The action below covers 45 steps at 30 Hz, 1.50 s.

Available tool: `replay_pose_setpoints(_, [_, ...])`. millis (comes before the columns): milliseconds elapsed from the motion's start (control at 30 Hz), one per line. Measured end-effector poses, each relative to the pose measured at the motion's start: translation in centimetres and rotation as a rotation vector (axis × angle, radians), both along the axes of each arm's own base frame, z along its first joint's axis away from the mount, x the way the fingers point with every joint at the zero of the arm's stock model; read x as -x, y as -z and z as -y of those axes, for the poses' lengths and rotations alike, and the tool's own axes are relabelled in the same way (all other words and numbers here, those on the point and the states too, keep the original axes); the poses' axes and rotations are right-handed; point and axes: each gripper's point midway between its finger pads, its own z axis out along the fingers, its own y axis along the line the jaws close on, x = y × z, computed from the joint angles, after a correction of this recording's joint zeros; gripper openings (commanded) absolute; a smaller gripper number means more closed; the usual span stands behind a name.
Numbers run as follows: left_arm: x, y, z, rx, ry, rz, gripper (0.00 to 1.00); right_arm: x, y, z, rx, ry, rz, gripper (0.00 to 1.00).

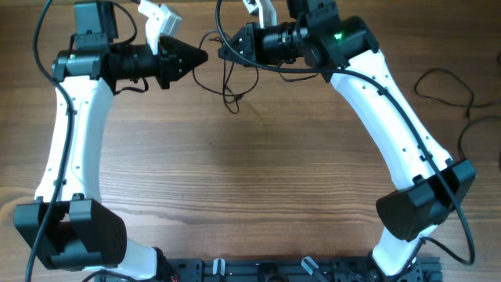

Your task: Untangle cables

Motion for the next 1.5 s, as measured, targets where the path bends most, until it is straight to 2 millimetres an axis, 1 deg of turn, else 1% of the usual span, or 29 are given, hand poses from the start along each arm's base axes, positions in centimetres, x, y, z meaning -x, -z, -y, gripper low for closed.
replay_pose_setpoints(33, [-0.2,0.0,-0.1,-0.001,-0.01,-0.003,0.04,0.0,0.1,0.1,0.006,0.005,-0.001,0.07])
replay_pose_setpoints(100, [-0.6,0.1,-0.3,-0.005,-0.038,-0.02,0.04,-0.2,0.5,0.3,0.028,0.024,-0.006,0.17])
replay_pose_setpoints(167, [-0.8,0.2,-0.5,-0.007,-0.058,-0.039,0.04,-0.5,1.3,0.9,0.07,0.057,-0.012,0.38])
replay_pose_setpoints(233, [-1.0,0.3,-0.9,-0.007,-0.08,-0.056,0.04,-1.0,2.5,1.9,0.139,0.117,-0.028,0.66])
replay_pose_setpoints(267, [-1.1,0.3,-1.1,-0.007,-0.088,-0.062,0.04,-1.2,3.1,2.4,0.173,0.149,-0.036,0.72])
replay_pose_setpoints(300, [-1.2,0.4,-1.4,-0.007,-0.1,-0.069,0.04,-1.6,3.9,3.3,0.224,0.197,-0.047,0.74])
replay_pose_setpoints(367, [-1.3,0.4,-1.8,-0.005,-0.116,-0.078,0.04,-2.2,5.3,5.1,0.322,0.288,-0.061,0.83])
replay_pose_setpoints(400, [-1.4,0.4,-2.0,-0.004,-0.124,-0.082,0.04,-2.5,5.9,6.1,0.376,0.338,-0.065,0.85])
replay_pose_setpoints(533, [-1.5,0.4,-2.6,0.001,-0.144,-0.098,0.05,-3.6,7.2,9.4,0.515,0.479,-0.05,0.87])
replay_pose_setpoints(567, [-1.5,0.4,-2.6,0.001,-0.145,-0.099,0.05,-3.9,7.3,10.1,0.541,0.506,-0.041,0.91])
replay_pose_setpoints(667, [-1.5,0.4,-2.6,0.003,-0.146,-0.103,0.06,-4.6,7.4,11.5,0.579,0.563,-0.025,0.93])
replay_pose_setpoints(700, [-1.5,0.4,-2.6,0.004,-0.147,-0.104,0.06,-4.8,7.4,11.9,0.589,0.577,-0.021,0.96])
replay_pose_setpoints(733, [-1.5,0.4,-2.6,0.004,-0.147,-0.104,0.06,-4.9,7.4,12.2,0.596,0.586,-0.017,0.98])
replay_pose_setpoints(800, [-1.6,0.4,-2.6,0.006,-0.151,-0.109,0.06,-5.2,7.4,12.6,0.612,0.591,-0.001,0.99])
replay_pose_setpoints(933, [-1.2,-0.4,-2.6,0.007,-0.158,-0.096,0.07,-5.4,7.8,12.4,0.634,0.55,0.031,0.98])
replay_pose_setpoints(1033, [-0.4,-2.2,-2.7,-0.007,-0.173,-0.044,0.09,-6.0,9.2,11.4,0.643,0.472,0.051,0.98])
replay_pose_setpoints(1100, [0.3,-3.6,-2.9,-0.018,-0.187,-0.002,0.15,-6.3,10.8,11.0,0.659,0.439,0.039,0.99])
replay_pose_setpoints(1167, [1.0,-5.0,-2.9,-0.026,-0.199,0.036,0.15,-6.5,12.3,10.9,0.675,0.423,0.015,0.99])
replay_pose_setpoints(1200, [1.4,-5.7,-2.9,-0.028,-0.207,0.052,0.14,-6.6,13.0,10.8,0.68,0.418,0.002,0.99])
replay_pose_setpoints(1267, [1.9,-6.5,-3.0,-0.033,-0.214,0.076,0.13,-6.7,13.6,10.9,0.676,0.41,-0.016,0.99])
replay_pose_setpoints(1333, [2.2,-6.9,-3.1,-0.041,-0.225,0.09,0.15,-6.7,13.6,11.0,0.659,0.392,-0.023,0.98])
replay_pose_setpoints(1400, [2.0,-6.8,-3.3,-0.055,-0.243,0.09,0.24,-6.5,13.5,10.9,0.636,0.352,-0.026,0.99])
replay_pose_setpoints(1500, [1.2,-6.3,-4.2,-0.09,-0.308,0.079,0.38,-5.6,13.8,10.7,0.632,0.301,-0.049,0.99])
